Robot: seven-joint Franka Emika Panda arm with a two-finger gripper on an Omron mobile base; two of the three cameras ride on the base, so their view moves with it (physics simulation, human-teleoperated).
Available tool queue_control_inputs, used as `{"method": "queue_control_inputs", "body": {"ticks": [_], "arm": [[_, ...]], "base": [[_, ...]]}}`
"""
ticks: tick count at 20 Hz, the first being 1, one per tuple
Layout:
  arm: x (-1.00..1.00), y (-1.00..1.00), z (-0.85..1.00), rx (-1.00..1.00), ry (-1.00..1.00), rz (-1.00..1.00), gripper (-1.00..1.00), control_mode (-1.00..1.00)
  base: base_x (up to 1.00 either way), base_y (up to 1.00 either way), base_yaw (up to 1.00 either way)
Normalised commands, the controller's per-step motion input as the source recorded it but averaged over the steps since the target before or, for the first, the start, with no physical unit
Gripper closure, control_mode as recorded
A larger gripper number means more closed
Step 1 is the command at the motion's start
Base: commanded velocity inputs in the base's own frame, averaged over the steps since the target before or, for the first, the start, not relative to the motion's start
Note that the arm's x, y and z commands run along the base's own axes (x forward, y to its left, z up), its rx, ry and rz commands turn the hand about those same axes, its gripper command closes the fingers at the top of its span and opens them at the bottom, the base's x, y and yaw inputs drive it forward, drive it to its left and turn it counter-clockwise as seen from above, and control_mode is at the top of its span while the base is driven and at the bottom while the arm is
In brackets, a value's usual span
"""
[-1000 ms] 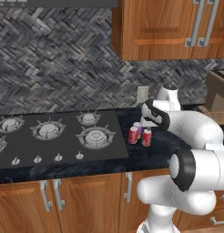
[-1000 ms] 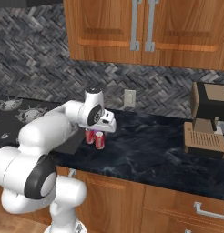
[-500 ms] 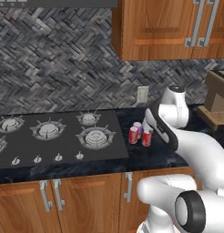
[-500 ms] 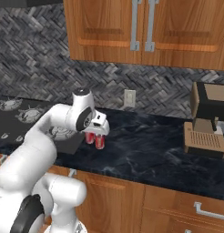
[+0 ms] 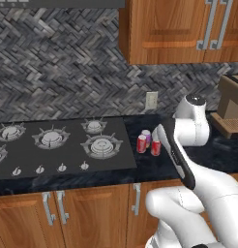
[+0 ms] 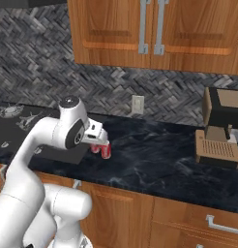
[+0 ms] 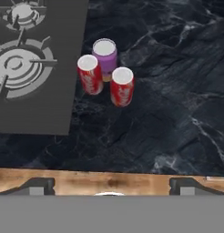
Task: Four empty soda cans are scattered around the kitchen. Gather all the cans and cluster them next to the stove for recycling.
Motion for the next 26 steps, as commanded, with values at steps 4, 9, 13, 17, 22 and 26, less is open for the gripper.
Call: {"method": "queue_control_inputs", "body": {"ticks": [4,9,13,17,22,26], "arm": [[-0.33,0.04,0.42,-0.01,-0.14,0.0,-1.0,-1.0],[-0.29,0.0,0.4,-0.05,-0.17,0.0,-1.0,-1.0],[-0.37,0.07,0.29,-0.03,-0.11,0.0,-1.0,-1.0],[-0.23,0.06,0.27,-0.02,-0.04,0.0,-1.0,-1.0],[-0.17,0.03,0.21,-0.01,-0.02,0.0,-1.0,-1.0],[-0.15,0.02,0.16,0.0,0.0,0.0,-1.0,-1.0]], "base": [[0.0,0.0,0.0],[0.0,0.0,0.0],[0.0,0.0,0.0],[0.0,0.0,0.0],[0.0,0.0,0.0],[0.0,0.0,0.0]]}}
